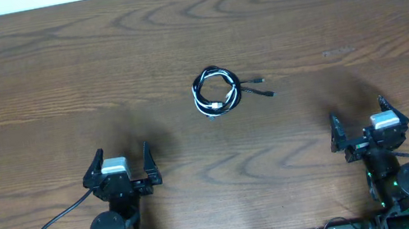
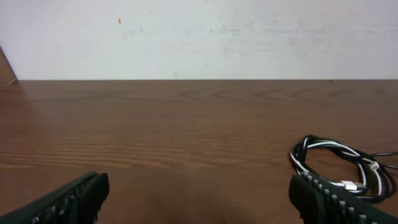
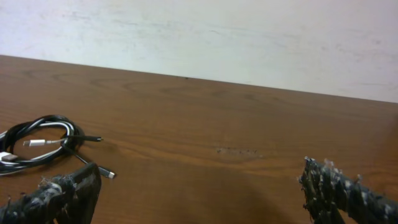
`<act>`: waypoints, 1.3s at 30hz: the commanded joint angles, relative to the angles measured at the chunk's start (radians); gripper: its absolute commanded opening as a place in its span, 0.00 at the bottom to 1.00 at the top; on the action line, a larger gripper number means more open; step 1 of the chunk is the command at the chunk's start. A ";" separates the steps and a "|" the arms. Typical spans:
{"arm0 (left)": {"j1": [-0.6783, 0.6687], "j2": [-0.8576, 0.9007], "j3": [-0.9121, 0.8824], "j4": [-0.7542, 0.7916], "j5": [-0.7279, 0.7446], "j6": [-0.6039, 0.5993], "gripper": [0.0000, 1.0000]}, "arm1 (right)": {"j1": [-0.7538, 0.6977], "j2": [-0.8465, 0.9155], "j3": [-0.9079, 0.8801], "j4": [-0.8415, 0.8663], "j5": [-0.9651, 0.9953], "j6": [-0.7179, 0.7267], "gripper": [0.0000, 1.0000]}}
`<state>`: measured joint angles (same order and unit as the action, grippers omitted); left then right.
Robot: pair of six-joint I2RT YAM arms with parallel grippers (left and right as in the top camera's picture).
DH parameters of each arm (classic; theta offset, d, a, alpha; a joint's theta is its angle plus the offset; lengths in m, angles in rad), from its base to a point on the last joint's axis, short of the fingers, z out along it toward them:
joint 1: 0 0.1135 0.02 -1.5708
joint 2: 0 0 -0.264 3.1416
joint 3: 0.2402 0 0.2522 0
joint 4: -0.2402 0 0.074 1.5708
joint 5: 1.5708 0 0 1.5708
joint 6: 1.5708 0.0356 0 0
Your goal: Untangle cables
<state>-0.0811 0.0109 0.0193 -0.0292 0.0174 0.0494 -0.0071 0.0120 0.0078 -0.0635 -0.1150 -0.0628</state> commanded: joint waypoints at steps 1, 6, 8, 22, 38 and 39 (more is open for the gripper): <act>0.004 -0.005 -0.015 -0.044 -0.017 0.006 0.98 | 0.008 -0.005 -0.002 -0.004 0.005 -0.002 0.99; 0.004 -0.005 -0.015 -0.044 -0.017 0.006 0.98 | 0.008 -0.005 -0.002 -0.004 0.005 -0.002 0.99; 0.004 -0.005 -0.015 -0.044 -0.017 0.006 0.98 | 0.008 -0.005 -0.002 -0.003 0.005 -0.002 0.99; 0.004 -0.005 -0.015 -0.041 -0.017 0.006 0.98 | 0.009 -0.005 -0.002 -0.002 0.003 -0.002 0.99; 0.004 0.089 0.093 -0.050 0.245 -0.021 0.98 | 0.008 -0.005 0.014 -0.003 -0.172 0.064 0.99; 0.004 0.113 0.114 -0.055 0.255 -0.024 0.98 | 0.008 -0.005 0.019 -0.007 -0.181 0.071 0.99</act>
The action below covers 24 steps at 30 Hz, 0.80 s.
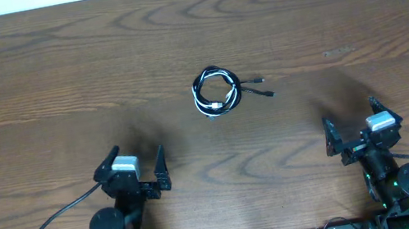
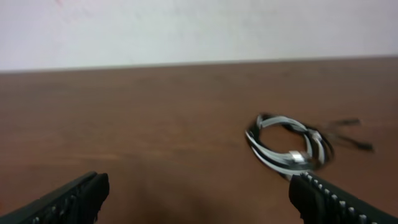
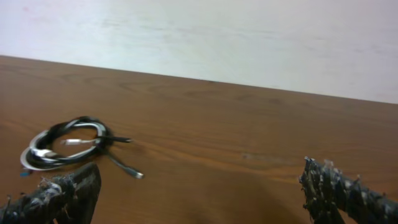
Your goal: Untangle cables
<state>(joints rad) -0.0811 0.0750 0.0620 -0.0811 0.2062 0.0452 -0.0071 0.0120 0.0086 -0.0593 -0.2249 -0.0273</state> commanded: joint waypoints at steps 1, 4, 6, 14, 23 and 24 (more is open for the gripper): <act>0.004 0.079 0.099 -0.010 0.085 -0.020 0.98 | 0.008 -0.005 0.026 -0.018 -0.075 0.045 0.99; 0.004 0.192 0.198 -0.040 0.175 -0.020 0.98 | 0.008 -0.005 0.063 -0.064 -0.078 0.065 0.99; 0.004 0.275 0.266 -0.064 0.220 -0.020 0.98 | 0.008 -0.005 0.102 -0.116 -0.082 0.065 0.99; 0.003 0.645 0.631 -0.337 0.258 -0.020 0.98 | 0.008 0.085 0.286 -0.269 -0.081 0.064 0.99; -0.090 0.982 1.053 -0.624 0.253 -0.019 0.98 | 0.008 0.415 0.528 -0.336 -0.083 0.064 0.99; -0.104 1.015 1.089 -0.646 0.253 -0.019 0.98 | 0.008 0.457 0.563 -0.352 -0.090 0.064 0.99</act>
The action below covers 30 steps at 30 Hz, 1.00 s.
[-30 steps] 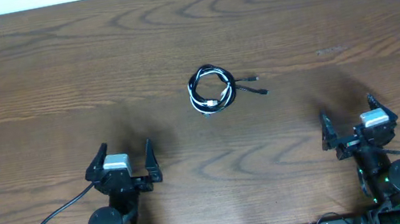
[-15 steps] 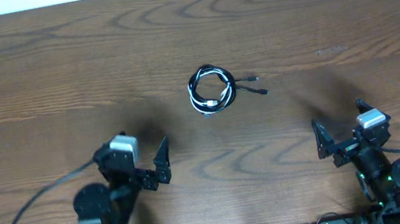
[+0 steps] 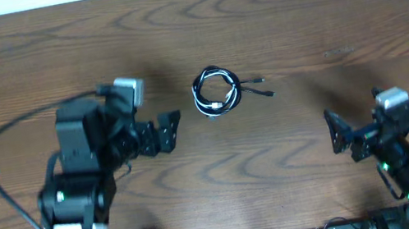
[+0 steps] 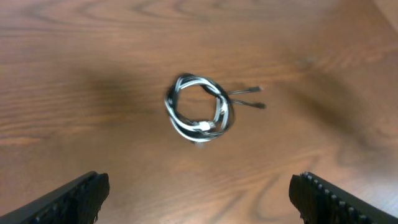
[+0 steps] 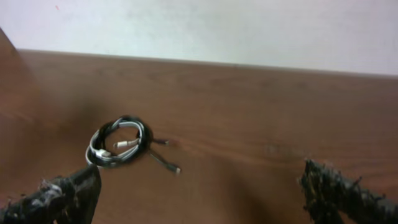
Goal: Untangle cables
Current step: 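Reach the left gripper forward and grasp the cable coil's left side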
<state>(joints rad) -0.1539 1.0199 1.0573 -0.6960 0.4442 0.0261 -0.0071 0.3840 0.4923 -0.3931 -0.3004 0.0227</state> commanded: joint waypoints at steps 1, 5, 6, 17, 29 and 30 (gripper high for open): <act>-0.044 0.104 0.129 -0.051 0.015 0.000 0.98 | 0.008 0.128 0.113 -0.035 -0.022 0.014 0.99; -0.090 0.259 0.273 -0.129 0.015 -0.002 0.98 | 0.008 0.310 0.275 -0.132 -0.051 0.014 0.99; -0.095 0.285 0.296 -0.146 0.015 -0.005 0.97 | 0.008 0.336 0.299 -0.148 -0.051 0.014 0.99; -0.122 0.556 0.439 -0.284 0.020 -0.040 0.98 | 0.008 0.636 0.581 -0.338 -0.081 0.014 0.99; -0.147 0.702 0.477 -0.125 -0.082 -0.399 0.81 | 0.008 0.721 0.578 -0.348 -0.162 0.014 0.99; -0.155 0.727 0.501 -0.143 -0.104 -0.410 0.81 | 0.008 0.724 0.578 -0.348 -0.162 0.014 0.99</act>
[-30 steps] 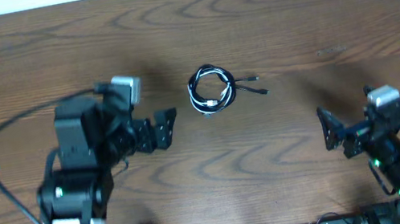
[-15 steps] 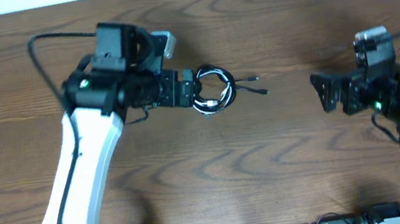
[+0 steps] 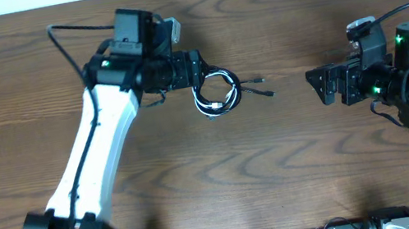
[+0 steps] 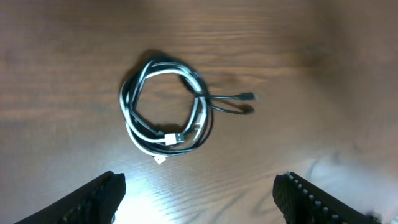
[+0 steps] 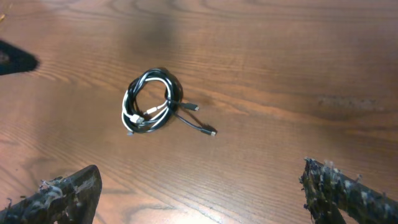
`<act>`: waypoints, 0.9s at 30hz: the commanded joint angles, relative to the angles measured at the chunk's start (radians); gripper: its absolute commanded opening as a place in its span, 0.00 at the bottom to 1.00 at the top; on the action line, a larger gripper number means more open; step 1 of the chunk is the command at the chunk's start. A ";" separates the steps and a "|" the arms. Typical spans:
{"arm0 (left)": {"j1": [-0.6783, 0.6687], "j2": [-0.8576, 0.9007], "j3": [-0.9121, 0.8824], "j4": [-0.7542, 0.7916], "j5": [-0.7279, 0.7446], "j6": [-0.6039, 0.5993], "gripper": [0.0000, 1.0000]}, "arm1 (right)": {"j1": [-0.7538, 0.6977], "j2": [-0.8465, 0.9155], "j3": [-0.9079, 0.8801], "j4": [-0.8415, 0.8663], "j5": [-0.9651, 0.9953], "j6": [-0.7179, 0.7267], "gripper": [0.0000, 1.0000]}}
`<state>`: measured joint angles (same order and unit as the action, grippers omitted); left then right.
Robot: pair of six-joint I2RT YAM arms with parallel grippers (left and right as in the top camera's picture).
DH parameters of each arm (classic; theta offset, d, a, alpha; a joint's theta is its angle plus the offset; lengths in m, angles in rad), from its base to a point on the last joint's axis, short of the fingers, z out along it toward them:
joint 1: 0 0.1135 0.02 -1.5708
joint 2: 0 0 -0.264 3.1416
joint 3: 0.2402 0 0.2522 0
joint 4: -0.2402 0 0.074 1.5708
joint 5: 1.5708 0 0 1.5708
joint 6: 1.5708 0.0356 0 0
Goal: Untangle cables
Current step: 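Reach the left gripper forward and grasp the cable coil's left side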
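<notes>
A small coil of black and white cables [image 3: 216, 110] lies on the wooden table [image 3: 294, 0], with two plug ends [image 3: 265, 88] sticking out to its right. My left gripper [image 3: 193, 68] hovers open just above and left of the coil. In the left wrist view the coil [image 4: 200, 109] sits ahead of the open left gripper [image 4: 199, 202], nothing between the fingers. My right gripper [image 3: 321, 86] is raised at the right, open and empty, facing the coil. The right wrist view shows the coil [image 5: 155, 74] far ahead of the right gripper [image 5: 199, 199].
The left arm [image 3: 90, 175] stretches diagonally from the front left across the table. A white strip runs along the table's far edge. A wooden edge stands at the far left.
The left gripper has moved from left of the coil to right over its upper left side. The right arm has risen and shifted back. The coil has not moved.
Both grippers first rested open near the table's front edge, left and right. Then each had turned slightly toward the coil. Later the left arm was lifted mid-table left of the coil. Now it hangs by the coil, and the right arm is raised.
</notes>
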<state>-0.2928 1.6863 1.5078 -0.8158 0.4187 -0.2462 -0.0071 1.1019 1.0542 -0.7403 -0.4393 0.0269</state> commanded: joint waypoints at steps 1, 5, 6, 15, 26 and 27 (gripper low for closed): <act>-0.025 0.079 0.072 -0.045 -0.102 -0.148 0.80 | 0.008 0.007 0.016 -0.001 -0.023 0.010 0.99; -0.080 0.144 0.119 -0.113 -0.262 -0.267 0.72 | 0.008 0.010 0.015 -0.002 -0.022 0.010 0.99; -0.097 0.163 0.119 -0.124 -0.315 -0.325 0.68 | 0.008 0.011 0.015 -0.002 -0.022 0.010 0.99; -0.151 0.358 0.118 -0.129 -0.379 -0.505 0.54 | 0.009 0.011 0.015 -0.039 -0.020 0.010 0.99; -0.153 0.474 0.117 -0.056 -0.291 -0.565 0.51 | 0.009 0.011 0.013 -0.068 0.022 0.010 0.99; -0.153 0.480 0.117 -0.053 -0.283 -0.565 0.51 | 0.009 0.011 0.013 -0.068 0.022 0.010 0.99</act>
<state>-0.4469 2.1403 1.6112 -0.8711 0.1032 -0.7891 -0.0071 1.1084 1.0542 -0.8047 -0.4255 0.0307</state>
